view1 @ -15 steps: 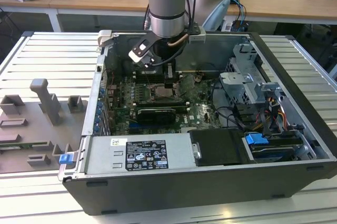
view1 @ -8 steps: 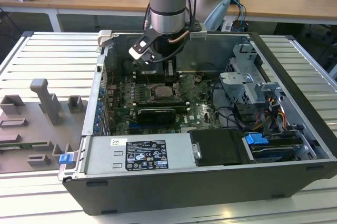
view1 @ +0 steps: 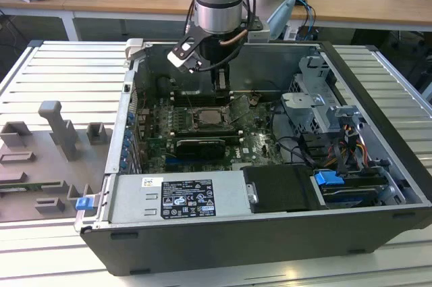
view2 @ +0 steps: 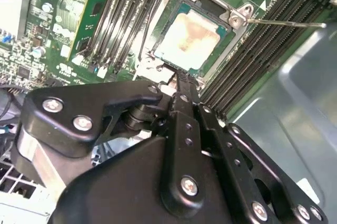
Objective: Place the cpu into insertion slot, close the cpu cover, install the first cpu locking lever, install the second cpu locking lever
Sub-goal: 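Close the cpu cover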
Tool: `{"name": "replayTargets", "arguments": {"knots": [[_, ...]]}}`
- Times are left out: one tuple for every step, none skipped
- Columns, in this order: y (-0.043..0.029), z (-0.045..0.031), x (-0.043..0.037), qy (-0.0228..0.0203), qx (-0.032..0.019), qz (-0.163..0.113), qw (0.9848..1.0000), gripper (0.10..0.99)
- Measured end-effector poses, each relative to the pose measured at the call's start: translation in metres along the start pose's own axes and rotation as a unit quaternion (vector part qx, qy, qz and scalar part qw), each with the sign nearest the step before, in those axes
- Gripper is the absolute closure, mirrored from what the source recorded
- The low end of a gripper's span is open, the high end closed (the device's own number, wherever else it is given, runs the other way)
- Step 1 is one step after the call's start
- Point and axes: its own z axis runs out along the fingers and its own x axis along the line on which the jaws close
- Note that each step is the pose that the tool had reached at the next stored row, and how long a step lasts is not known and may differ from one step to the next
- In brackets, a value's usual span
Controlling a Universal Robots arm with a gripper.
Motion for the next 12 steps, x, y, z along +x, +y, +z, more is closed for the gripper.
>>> {"name": "replayTargets", "arguments": {"knots": [[0.0002,-0.0013,0.0000,0.0000,0.0000,0.000,1.0000,0.980],[0.0004,-0.0021,0.0000,0.0000,0.0000,0.000,1.0000,0.980],[0.0009,-0.0027,0.0000,0.0000,0.0000,0.000,1.0000,0.980],[0.0019,-0.0028,0.0000,0.0000,0.0000,0.000,1.0000,0.980],[0.0052,-0.0026,0.0001,0.0000,0.0001,0.000,1.0000,0.980],[0.0075,-0.0025,0.0001,0.0000,0.0003,0.000,1.0000,0.980],[0.0086,-0.0025,0.0000,-0.0001,0.0005,0.000,1.0000,0.980],[0.0096,-0.0036,0.0001,-0.0001,0.0006,0.000,1.0000,0.980],[0.0099,-0.0052,0.0001,-0.0001,0.0007,0.000,1.0000,0.980],[0.0102,-0.0081,0.0001,-0.0001,0.0007,0.000,1.0000,0.980],[0.0110,-0.0122,0.0001,-0.0001,0.0008,0.000,1.0000,0.980],[0.0113,-0.0127,0.0001,0.0000,0.0008,0.000,1.0000,0.980]]}}
